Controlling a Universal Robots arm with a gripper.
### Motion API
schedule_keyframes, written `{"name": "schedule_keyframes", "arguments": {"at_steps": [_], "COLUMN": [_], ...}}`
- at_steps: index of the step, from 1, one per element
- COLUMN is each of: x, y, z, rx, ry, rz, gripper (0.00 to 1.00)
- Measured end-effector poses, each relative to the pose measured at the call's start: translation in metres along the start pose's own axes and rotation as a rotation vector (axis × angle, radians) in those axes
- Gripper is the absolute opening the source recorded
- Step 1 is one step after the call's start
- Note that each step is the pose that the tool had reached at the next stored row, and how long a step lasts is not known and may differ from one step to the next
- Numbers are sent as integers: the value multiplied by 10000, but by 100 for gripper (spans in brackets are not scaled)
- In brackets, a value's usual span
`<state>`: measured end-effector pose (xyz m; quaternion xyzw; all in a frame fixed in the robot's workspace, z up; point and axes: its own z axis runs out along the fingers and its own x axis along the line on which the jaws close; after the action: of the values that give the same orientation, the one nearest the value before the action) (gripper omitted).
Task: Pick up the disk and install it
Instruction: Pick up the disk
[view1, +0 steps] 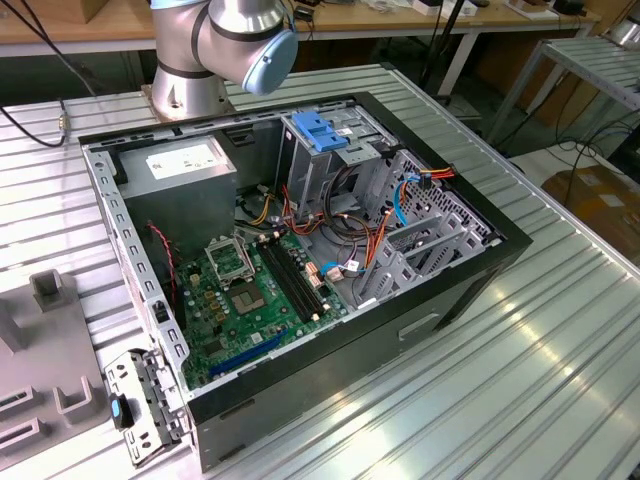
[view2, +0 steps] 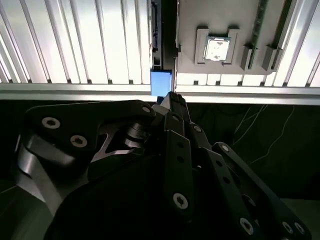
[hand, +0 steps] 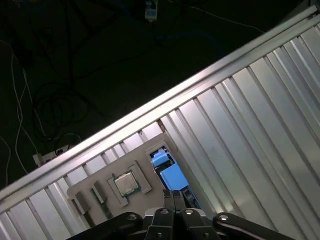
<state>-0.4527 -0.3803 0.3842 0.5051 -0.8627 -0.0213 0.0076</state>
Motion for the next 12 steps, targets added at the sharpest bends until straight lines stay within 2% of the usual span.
{"name": "schedule_keyframes", "arguments": {"at_steps": [4, 6, 12], "x": [0, 0, 0], "y": [0, -1, -2], "z": [3, 7, 41], "rx": [-6, -5, 34], "ry": [37, 52, 55], "rz": [-835, -1088, -1429], "gripper": [11, 11, 11]}}
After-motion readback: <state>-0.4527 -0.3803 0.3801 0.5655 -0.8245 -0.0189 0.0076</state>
